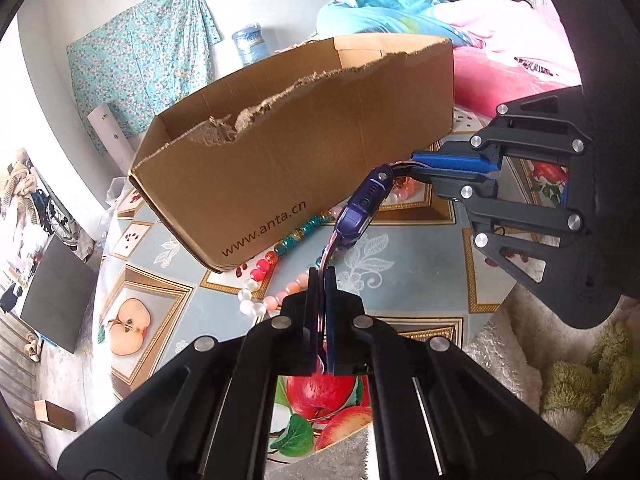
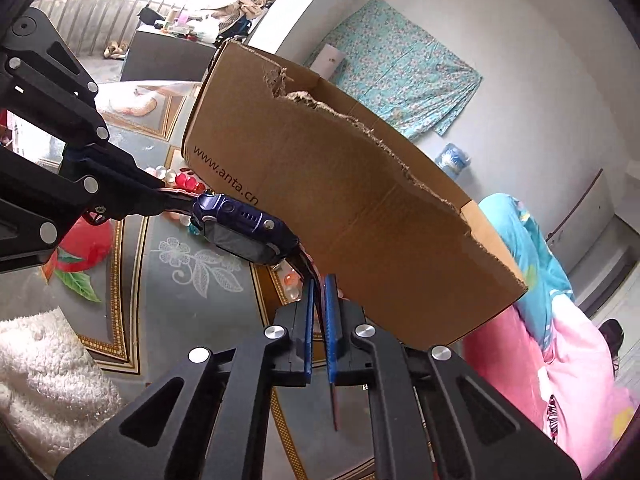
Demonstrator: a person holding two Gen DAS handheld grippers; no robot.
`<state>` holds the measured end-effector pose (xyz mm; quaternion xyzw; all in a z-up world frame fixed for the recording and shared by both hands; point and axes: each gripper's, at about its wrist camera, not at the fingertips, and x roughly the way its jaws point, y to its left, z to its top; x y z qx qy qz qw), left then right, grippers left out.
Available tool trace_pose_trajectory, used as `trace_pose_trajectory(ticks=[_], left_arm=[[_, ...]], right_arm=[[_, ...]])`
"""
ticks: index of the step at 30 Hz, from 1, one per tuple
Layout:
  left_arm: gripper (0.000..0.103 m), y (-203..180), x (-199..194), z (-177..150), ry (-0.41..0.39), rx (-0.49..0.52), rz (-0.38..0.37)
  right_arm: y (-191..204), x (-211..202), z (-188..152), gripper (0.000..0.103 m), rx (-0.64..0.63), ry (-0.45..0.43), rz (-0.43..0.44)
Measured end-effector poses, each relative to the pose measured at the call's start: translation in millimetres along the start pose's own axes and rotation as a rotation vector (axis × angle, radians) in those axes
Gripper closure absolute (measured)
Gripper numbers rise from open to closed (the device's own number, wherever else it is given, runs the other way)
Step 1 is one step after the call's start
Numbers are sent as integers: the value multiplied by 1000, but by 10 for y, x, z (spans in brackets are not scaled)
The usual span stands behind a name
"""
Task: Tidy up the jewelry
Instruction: 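Lift the watch and carry it over the cardboard box with both grippers, then lower the watch into the box and open both grippers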
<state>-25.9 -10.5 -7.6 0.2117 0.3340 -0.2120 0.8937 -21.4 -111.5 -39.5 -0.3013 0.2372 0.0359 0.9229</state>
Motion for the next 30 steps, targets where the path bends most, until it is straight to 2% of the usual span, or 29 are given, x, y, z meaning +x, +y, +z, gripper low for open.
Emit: trace_pose_trajectory(ticks=[4, 6, 12, 14, 17, 21, 26, 30], left_arm=[[101, 81, -251, 119, -59, -30, 11], [101, 147, -421, 220, -99, -59, -8], [101, 377, -797, 678, -227, -81, -35], [101, 484, -841, 875, -250, -96, -49], [101, 671, -780, 1208, -254, -126, -65], [100, 841, -486, 1597, -198, -146, -89], [100, 1062, 279, 1903, 11, -208, -135], [100, 1201, 875, 1947, 182, -235, -159]], right_arm=[[-74, -163, 154, 98, 7, -50, -11], [-177, -314, 220, 98, 27, -77, -8], [-627, -620, 567, 98, 80, -174, -11], [-814, -630, 695, 99, 94, -198, -1], [-1135, -462, 915, 99, 114, -188, 56], [-1497, 89, 1175, 99, 159, -63, 235], [-1681, 1067, 1326, 99, 211, 208, 467], [-1719, 1807, 1312, 99, 272, 442, 655]])
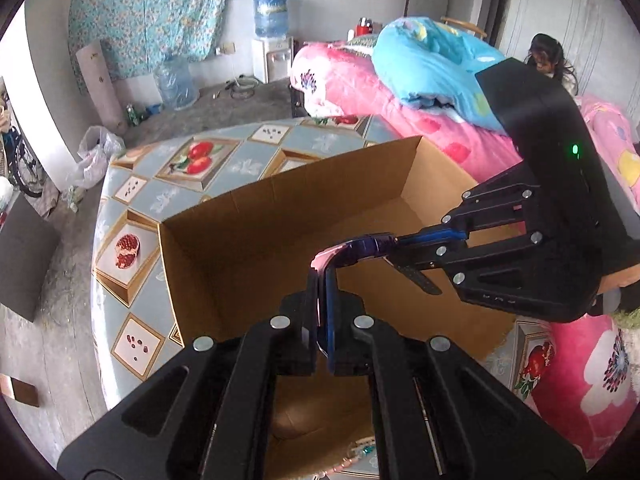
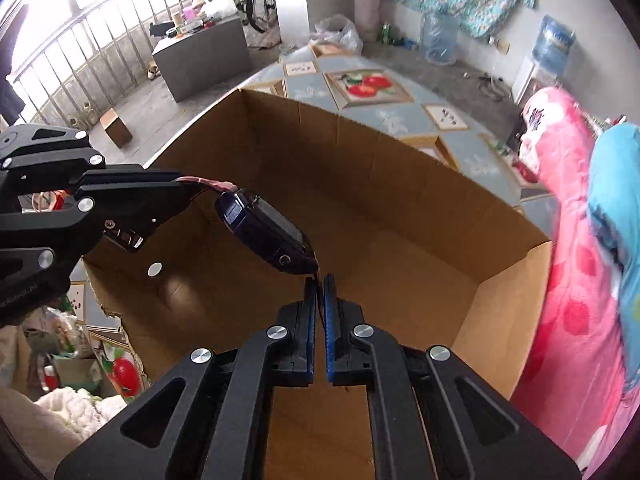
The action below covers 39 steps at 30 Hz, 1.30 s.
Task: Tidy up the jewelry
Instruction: 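Lower the watch into the box and open both grippers, then withdraw both grippers from the box back toward the table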
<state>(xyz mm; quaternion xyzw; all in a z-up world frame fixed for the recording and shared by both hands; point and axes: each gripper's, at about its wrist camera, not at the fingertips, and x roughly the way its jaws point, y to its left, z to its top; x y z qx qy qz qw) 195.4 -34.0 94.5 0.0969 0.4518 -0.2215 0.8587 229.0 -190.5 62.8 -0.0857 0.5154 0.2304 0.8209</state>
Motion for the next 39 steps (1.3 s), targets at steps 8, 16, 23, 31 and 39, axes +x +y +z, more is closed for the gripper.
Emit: trace_pose_trajectory(ticks=[8, 16, 23, 31, 39], left_arm=[[87, 417, 712, 136, 226, -131, 5], [65, 509, 314, 174, 28, -143, 55], [54, 534, -347, -106, -182, -122, 102], [51, 532, -849, -723, -302, -142, 118], [51, 508, -1122, -1252, -344, -185, 126]], right_arm=[[-400, 753, 311, 95, 123, 268, 79], [-347, 777, 418, 93, 93, 167, 55], [-92, 928, 418, 93, -5, 281, 114], [-28, 1189, 533, 71, -12, 338, 22], [81, 1201, 692, 53, -57, 259, -71]])
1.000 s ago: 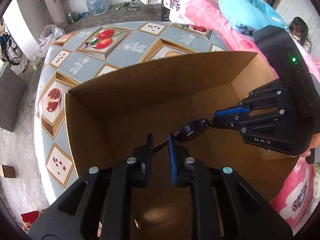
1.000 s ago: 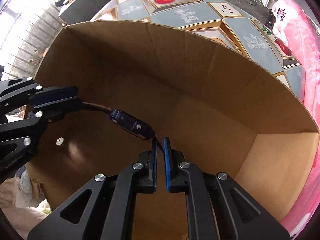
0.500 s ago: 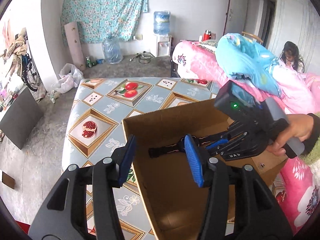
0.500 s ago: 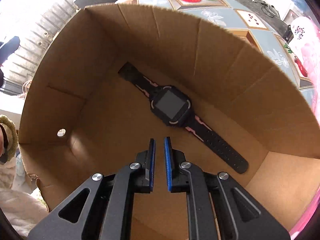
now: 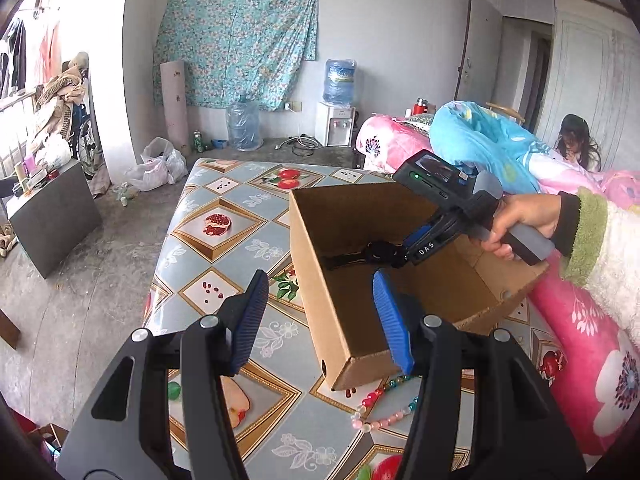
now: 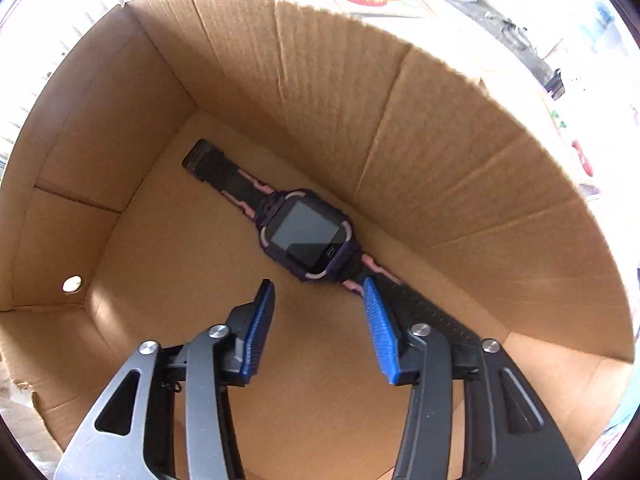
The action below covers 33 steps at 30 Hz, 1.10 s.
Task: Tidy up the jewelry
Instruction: 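Withdraw both grippers from the box back toward the table, then reach the left gripper to the multicolour bead bracelet and close on it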
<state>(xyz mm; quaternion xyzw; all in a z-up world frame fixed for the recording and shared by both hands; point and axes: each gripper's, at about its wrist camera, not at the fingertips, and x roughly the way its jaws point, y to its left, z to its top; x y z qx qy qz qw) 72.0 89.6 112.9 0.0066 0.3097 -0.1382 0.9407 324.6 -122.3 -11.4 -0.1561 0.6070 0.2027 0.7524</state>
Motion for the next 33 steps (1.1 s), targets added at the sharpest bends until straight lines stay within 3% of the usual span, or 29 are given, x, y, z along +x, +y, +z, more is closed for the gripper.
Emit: trace_pose_trajectory(ticks=[5, 9, 14, 17, 19, 21, 25, 31, 33], left_arm=[[51, -69, -239, -164, -26, 26, 34], [50, -128, -371, -314, -39, 36, 52], [47, -258, -372, -566, -15, 30, 63], [47, -357, -179, -771, 58, 42, 98], [47, -394, -12, -905, 117, 44, 124], [47, -429, 162, -1009, 163, 46, 146], [47, -463, 449, -1105, 219, 24, 181], [47, -655, 756, -1228, 251, 83, 222], [47, -709, 798, -1295, 268, 96, 221]], right_arm=[[22, -258, -8, 52, 48, -36, 19], [138, -906, -222, 50, 60, -181, 6], [489, -1928, -1015, 24, 92, -487, 30], [712, -2162, -1655, 17, 146, -615, 63], [845, -2148, -2061, 16, 215, -662, 89], [1041, -1961, -2367, 16, 284, -678, 30], [1297, -1413, -2995, 16, 359, -624, -59], [1580, -652, -3230, 16, 430, -533, -113], [1578, -534, -3252, 16, 446, -543, -146]])
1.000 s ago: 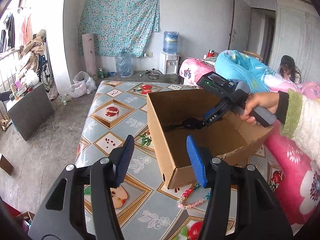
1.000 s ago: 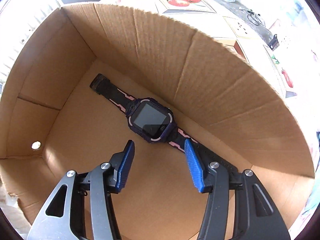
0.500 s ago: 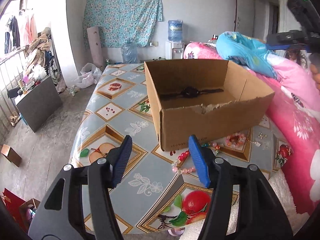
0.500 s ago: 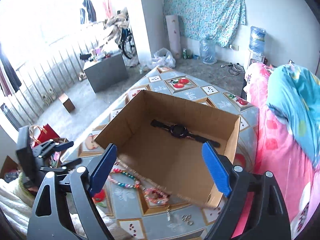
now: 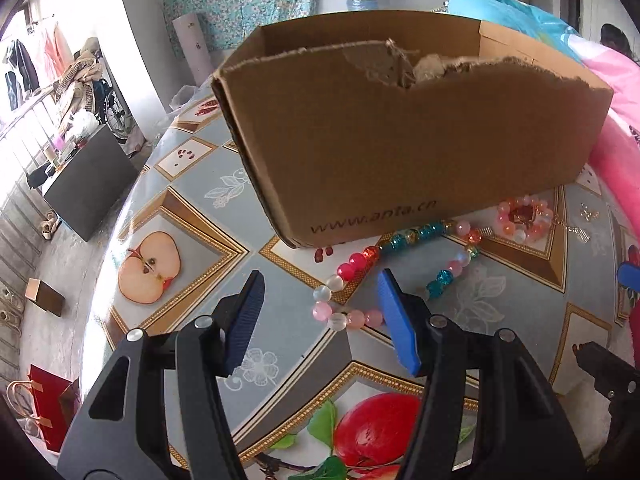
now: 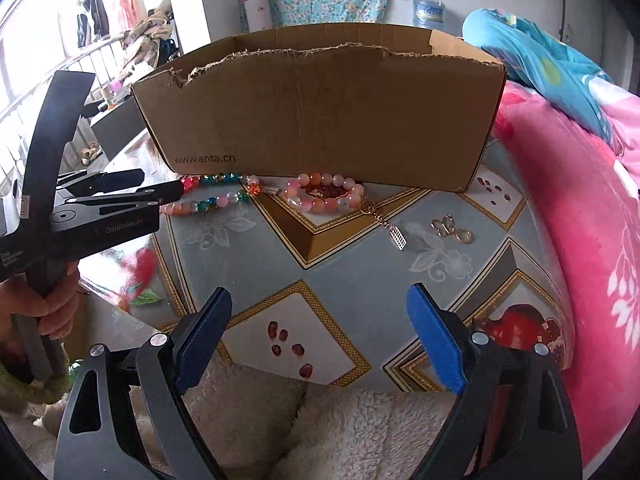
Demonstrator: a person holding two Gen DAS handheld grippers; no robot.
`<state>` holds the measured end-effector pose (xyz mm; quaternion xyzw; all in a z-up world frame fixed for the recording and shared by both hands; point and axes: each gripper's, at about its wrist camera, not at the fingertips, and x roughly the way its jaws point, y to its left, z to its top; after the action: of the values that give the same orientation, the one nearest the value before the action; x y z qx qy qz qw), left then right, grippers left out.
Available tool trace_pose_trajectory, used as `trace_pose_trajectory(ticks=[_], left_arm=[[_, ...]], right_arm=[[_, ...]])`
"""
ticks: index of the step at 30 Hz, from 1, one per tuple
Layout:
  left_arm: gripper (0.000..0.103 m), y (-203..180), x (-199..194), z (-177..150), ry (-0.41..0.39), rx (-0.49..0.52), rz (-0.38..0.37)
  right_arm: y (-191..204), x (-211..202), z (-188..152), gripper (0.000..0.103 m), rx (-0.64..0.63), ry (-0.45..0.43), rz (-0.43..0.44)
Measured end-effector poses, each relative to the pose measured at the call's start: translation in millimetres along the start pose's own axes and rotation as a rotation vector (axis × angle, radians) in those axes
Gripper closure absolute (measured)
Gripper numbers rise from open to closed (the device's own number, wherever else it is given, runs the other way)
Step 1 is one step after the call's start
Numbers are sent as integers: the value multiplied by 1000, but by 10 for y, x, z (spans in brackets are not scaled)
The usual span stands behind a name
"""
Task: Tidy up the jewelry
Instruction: 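Reach the left gripper to the multicolour bead bracelet and close on it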
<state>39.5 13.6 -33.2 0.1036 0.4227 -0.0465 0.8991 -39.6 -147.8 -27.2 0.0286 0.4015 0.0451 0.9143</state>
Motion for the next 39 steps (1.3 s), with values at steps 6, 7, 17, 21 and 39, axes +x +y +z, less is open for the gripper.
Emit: trace_pose_trajectory(ticks=[6, 7, 17, 21, 39], left_arm=[[47, -78, -122, -182, 2, 58, -6], [47, -85, -146, -209, 7, 66, -10], [47, -103, -362, -430, -9, 107, -64], [47, -65, -432, -444, -42, 89, -133], [60, 61, -288, -289, -63, 67, -208]], right_arm=[[114, 138, -102, 16, -32, -9, -36], [108, 167, -116, 14, -31, -6, -34], [108, 204, -100, 6, -22, -24, -48], [98, 203, -124, 6, -17, -35, -37], [124, 155, -211, 6, -4, -37, -39]])
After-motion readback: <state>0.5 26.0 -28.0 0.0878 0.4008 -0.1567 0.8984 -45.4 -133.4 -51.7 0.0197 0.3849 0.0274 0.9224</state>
